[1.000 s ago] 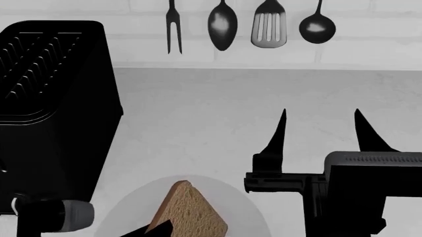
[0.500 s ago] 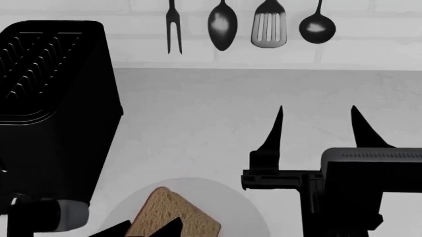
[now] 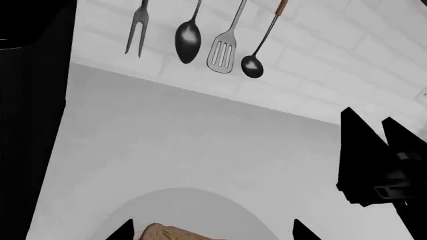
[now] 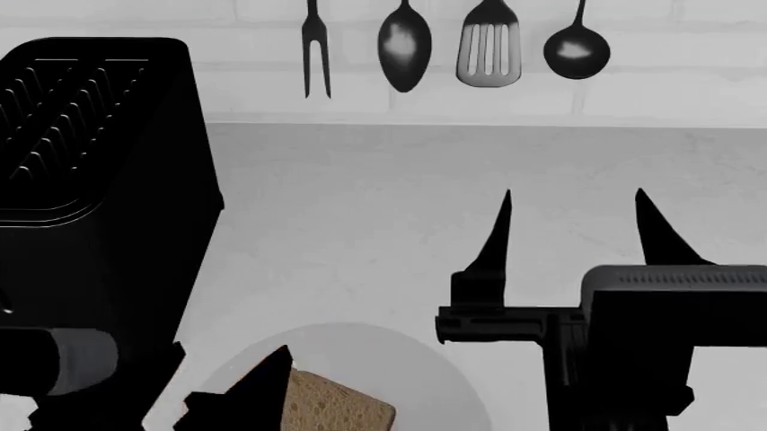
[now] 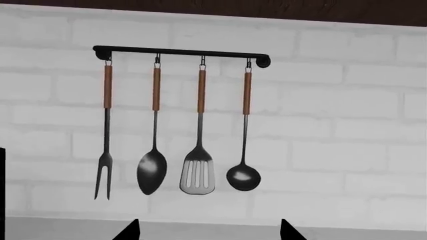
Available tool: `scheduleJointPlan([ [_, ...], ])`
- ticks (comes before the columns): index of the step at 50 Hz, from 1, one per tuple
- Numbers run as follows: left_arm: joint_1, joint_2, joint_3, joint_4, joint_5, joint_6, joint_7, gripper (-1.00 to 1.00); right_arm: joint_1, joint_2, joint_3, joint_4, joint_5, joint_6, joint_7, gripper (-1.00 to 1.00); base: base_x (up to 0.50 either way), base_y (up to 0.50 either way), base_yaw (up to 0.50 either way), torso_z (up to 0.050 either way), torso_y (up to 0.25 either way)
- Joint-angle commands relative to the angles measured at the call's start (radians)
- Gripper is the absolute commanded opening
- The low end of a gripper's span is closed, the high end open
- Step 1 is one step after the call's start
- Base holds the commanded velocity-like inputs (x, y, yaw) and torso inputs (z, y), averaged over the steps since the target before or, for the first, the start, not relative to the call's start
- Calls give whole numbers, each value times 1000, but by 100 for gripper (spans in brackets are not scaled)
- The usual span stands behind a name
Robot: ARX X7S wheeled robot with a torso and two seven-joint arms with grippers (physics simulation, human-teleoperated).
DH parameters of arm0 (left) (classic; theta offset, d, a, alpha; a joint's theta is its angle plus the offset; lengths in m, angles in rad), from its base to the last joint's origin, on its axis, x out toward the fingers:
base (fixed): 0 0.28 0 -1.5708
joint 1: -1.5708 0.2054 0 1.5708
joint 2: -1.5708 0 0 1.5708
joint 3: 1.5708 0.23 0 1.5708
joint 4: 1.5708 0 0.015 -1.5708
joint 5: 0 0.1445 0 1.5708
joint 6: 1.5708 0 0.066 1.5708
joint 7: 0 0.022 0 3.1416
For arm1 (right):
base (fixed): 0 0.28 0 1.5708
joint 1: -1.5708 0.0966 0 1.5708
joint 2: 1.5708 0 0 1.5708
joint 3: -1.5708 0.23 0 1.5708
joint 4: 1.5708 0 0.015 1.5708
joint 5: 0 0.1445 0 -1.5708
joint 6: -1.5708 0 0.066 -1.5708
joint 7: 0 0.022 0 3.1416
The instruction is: Place the toasted item on a plate.
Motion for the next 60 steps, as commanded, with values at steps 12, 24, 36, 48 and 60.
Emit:
scheduleJointPlan([
  [12,-463,-124,34,81,-350,-18,-383,100,-3,7,-1,-5,6,-3,5,100,0,0,0,0,0],
  [24,-594,-196,19,22,-369,-45,-380,100,-11,9,-2,-9,8,-6,9,100,0,0,0,0,0],
  [36,-728,-281,17,23,-501,-19,-462,100,-3,13,-3,-18,14,4,15,100,0,0,0,0,0],
  [48,-785,-354,-4,-66,-471,-63,-398,100,12,14,-10,-22,19,13,16,100,0,0,0,0,0],
  [60,-873,-396,15,-183,-442,-138,-308,100,15,44,-1,-75,30,60,29,100,0,0,0,0,0],
])
